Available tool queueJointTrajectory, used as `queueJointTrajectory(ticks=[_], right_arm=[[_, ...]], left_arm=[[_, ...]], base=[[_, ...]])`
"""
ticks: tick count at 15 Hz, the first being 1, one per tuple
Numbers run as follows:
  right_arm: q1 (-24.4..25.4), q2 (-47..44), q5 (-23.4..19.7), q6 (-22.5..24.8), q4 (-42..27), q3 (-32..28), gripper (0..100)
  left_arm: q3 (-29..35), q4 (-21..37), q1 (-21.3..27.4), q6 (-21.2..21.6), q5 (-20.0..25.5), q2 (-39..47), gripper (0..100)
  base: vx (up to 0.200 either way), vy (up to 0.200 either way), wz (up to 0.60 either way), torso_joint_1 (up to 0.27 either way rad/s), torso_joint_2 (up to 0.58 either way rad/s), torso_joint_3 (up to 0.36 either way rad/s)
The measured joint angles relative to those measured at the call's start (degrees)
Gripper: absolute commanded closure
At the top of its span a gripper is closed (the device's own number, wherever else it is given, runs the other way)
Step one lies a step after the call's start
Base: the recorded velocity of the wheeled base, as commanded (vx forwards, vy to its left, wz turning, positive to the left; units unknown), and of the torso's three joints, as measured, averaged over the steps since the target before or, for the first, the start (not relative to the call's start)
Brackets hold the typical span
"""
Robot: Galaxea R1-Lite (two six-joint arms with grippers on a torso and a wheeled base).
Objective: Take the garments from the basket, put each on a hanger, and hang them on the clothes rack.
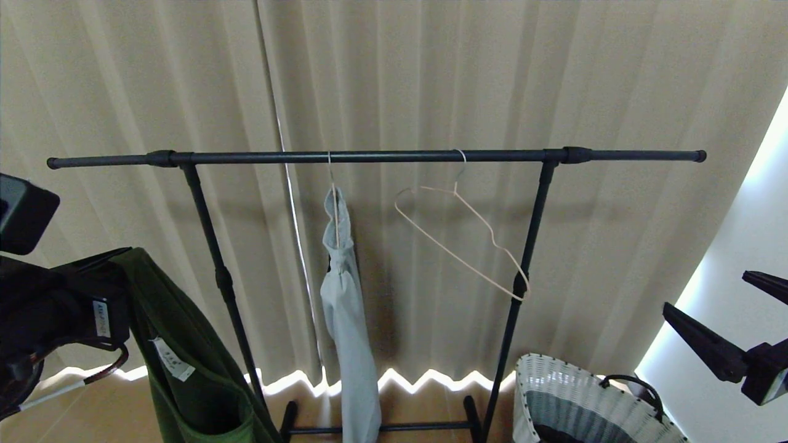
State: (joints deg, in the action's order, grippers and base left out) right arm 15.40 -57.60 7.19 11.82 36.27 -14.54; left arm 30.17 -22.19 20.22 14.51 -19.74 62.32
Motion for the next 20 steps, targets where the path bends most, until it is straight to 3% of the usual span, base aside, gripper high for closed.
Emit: queueJointTrajectory(ticks=[2,5,7,10,20], right_arm=[[0.1,-0.3,-0.1,0.0,-4.3,-2.0,0],[0.4,-2.1,-0.2,-2.7,-21.8,-12.3,0],[1.0,-4.3,-0.3,-4.3,-28.3,-17.9,0],[2.8,-7.1,-0.2,-4.5,-29.0,-21.0,0],[6.8,-12.9,-0.2,-4.5,-30.7,-25.3,0]], left_arm=[[-0.9,-0.1,-0.1,1.0,0.0,-0.7,100],[-1.6,-0.2,-0.1,2.5,0.1,-2.0,100],[-2.4,-0.2,0.0,4.3,0.4,-3.3,100],[-2.3,-0.2,0.0,4.4,0.4,-3.9,100],[-2.7,-0.2,0.0,3.9,0.4,-4.3,100]], base=[[0.0,0.0,0.0,0.0,0.0,0.0],[0.0,0.0,0.0,0.0,0.0,0.0],[0.0,0.0,0.0,0.0,0.0,0.0],[0.0,0.0,0.0,0.0,0.0,0.0],[0.18,0.0,0.0,0.004,0.0,0.001]])
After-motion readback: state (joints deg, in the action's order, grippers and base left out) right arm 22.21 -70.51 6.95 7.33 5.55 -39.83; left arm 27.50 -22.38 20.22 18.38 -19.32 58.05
